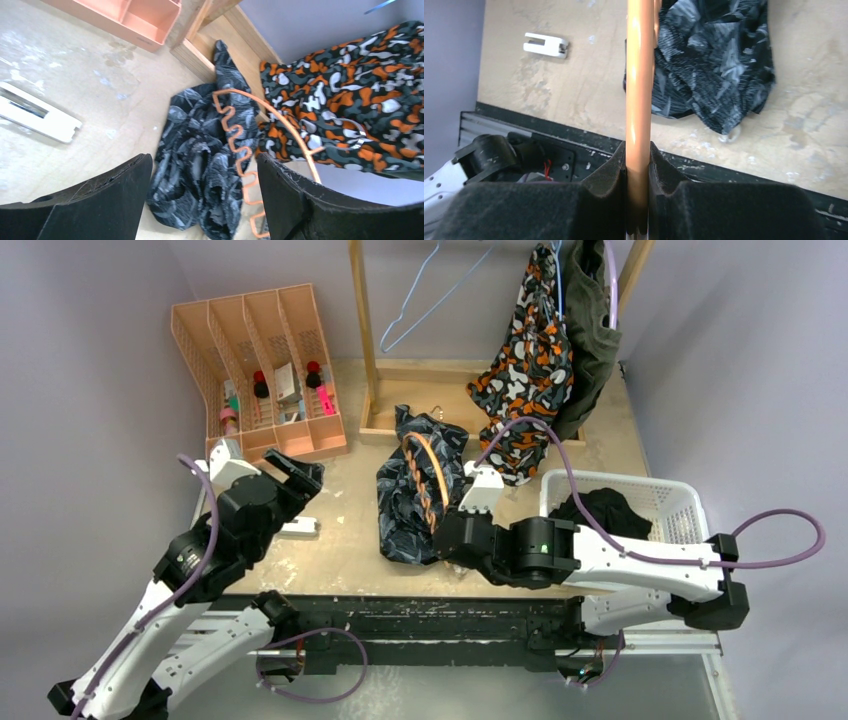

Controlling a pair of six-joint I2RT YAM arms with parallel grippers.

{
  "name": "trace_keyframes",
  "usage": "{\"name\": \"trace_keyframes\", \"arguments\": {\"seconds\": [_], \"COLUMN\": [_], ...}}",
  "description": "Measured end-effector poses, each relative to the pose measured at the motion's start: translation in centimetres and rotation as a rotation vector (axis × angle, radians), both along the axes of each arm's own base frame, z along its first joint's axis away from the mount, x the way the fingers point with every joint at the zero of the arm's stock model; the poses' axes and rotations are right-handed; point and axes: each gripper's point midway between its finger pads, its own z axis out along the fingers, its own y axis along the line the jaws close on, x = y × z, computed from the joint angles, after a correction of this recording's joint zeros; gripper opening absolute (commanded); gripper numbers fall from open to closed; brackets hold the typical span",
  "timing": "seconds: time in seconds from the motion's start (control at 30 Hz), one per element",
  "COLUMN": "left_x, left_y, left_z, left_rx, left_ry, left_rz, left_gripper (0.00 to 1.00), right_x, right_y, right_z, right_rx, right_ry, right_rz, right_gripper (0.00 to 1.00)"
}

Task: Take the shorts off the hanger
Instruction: Place the hanger on the clothes rod.

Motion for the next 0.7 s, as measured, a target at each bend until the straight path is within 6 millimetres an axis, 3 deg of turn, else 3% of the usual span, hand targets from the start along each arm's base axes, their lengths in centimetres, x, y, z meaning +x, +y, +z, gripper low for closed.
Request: {"name": "trace_keyframes", "arguments": {"seconds": [0.13,0.4,0.6,0.7], "left_x": [0.3,0.3,0.3,0.8], "left_y": [0.7,1.9,2.5,2.2], "left_z": [-1.3,-2.6,-2.3,-2.3], "left_rx": [0.093,0.216,0.237,0.263], "left_ry": [0.038,0.079,0.039,0.029], "left_rz": [0.019,0.037,0.043,0.029], "left_gripper": [0.78,0.80,0.82,0.83], "right_x": [0.5,2.7,7.7,9.2], "right_y": [-1.7,-4.0,-5.9,-6.8], "right_z": [1.2,6.2,7.4,7.6], "right_rx": [-0.030,0.001,-0.039,-0.080], "right_ry": [-0.021,-0.108,-0.131,-0.135], "right_rz": [-0.055,-0.146,-0.182,-0.182], "right_gripper": [0.00,0.00,0.00,0.00]}}
